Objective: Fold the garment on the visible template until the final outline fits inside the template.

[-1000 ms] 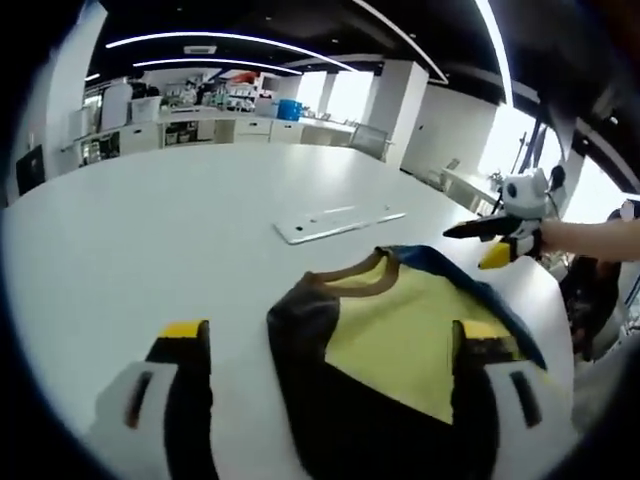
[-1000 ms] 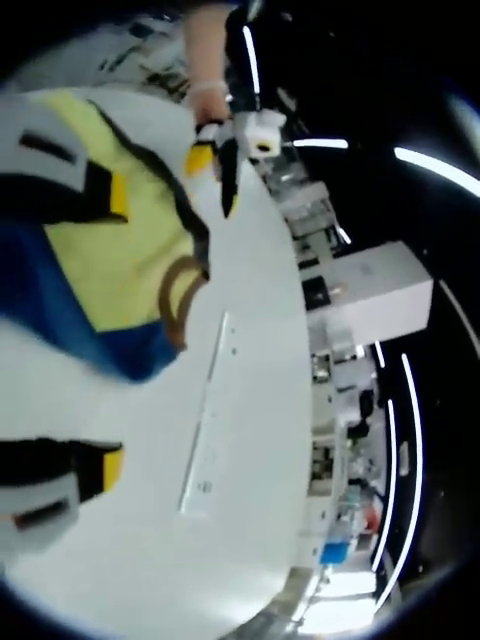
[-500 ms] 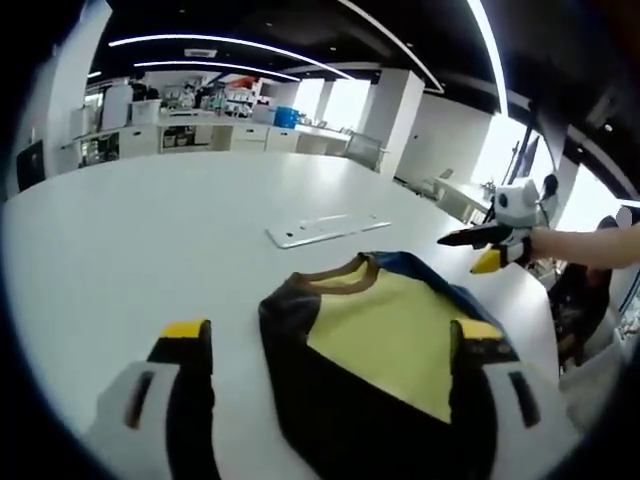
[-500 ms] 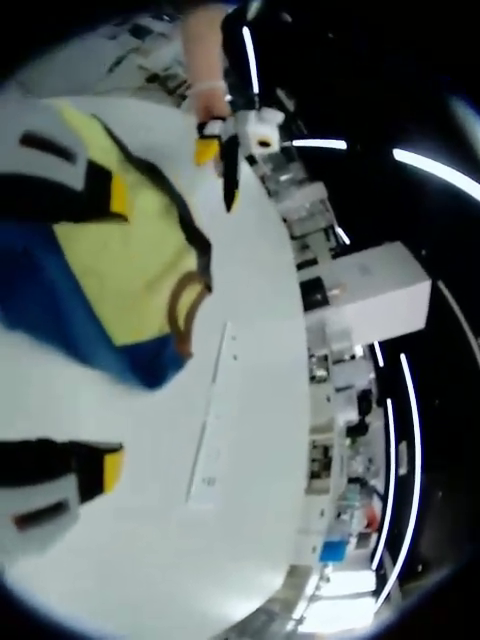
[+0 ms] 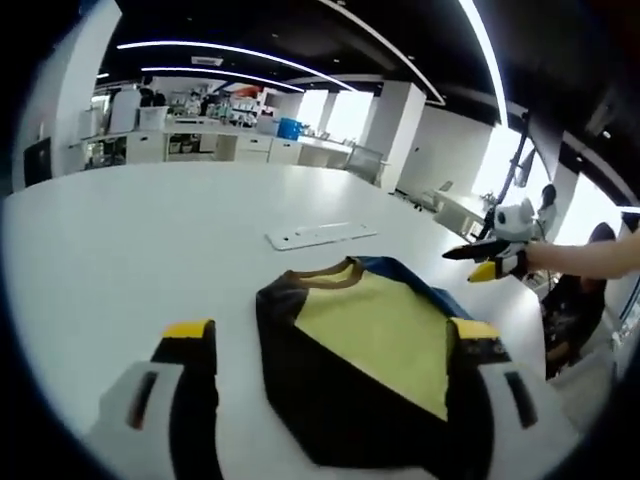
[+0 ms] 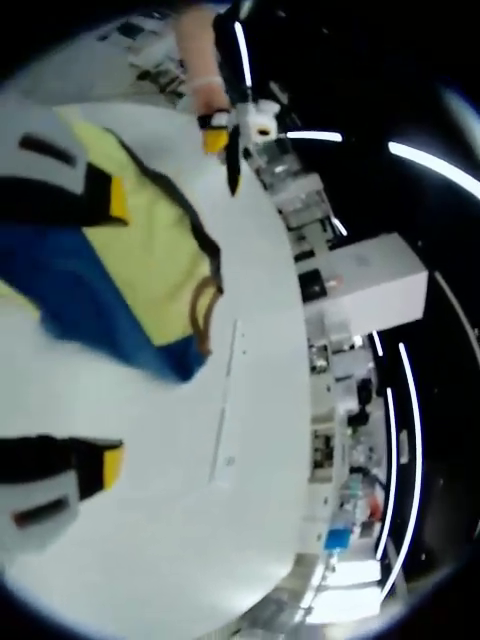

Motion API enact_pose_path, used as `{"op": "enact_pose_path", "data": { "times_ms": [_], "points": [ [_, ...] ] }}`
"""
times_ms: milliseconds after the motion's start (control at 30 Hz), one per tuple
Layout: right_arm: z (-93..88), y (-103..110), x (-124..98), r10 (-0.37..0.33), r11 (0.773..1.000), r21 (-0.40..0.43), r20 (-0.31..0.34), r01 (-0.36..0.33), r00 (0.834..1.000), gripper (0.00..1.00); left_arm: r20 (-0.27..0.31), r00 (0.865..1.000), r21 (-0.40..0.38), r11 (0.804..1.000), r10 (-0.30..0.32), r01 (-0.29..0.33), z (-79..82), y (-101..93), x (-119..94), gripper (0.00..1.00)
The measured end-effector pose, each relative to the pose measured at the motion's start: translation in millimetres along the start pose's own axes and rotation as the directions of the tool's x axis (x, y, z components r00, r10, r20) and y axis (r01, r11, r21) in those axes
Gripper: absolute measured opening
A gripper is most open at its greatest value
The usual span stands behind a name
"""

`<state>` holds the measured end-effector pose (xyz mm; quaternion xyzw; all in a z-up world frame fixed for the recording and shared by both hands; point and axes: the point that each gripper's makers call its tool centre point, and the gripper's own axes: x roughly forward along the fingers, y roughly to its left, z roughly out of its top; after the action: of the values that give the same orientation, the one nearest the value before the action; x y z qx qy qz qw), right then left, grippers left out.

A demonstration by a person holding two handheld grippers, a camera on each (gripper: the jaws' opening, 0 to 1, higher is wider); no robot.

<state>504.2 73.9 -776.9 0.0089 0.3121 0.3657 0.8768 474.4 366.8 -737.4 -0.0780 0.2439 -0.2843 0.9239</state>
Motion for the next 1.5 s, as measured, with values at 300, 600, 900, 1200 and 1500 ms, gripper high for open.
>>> {"op": "enact_pose_path", "data": {
  "times_ms": [300,600,900,1200,1500],
  "points": [
    [-13.2,-1.3,-27.0,-0.023,0.999,0.034,0.018,0.023,1.0,0.85,0.009,1.0,0.01,1.0,0.01,-0.011,-8.7,-2.1,-33.0,0.91],
    [-26.2,5.5,-50.6,-0.04,0.998,0.048,0.032,0.038,0.999,0.84,0.015,0.999,0.009,0.999,0.031,-0.032,-19.4,-11.0,-67.0,0.91],
    [-40.8,17.5,-68.7,-0.037,0.998,0.05,0.031,0.036,0.999,0.82,0.028,0.999,0.003,0.999,0.041,-0.041,-30.4,-18.7,-88.0,0.91],
    [-56.8,28.5,-80.2,-0.036,0.997,0.064,0.028,0.034,0.999,0.8,0.04,0.998,0.011,0.999,0.041,-0.042,-41.3,-30.0,-112.6,0.9],
    [-71.4,33.8,-86.4,-0.035,0.996,0.083,0.019,0.033,0.999,0.76,0.046,0.997,0.006,0.998,0.057,-0.057,-51.0,-37.2,-129.3,0.9]
  ]
}}
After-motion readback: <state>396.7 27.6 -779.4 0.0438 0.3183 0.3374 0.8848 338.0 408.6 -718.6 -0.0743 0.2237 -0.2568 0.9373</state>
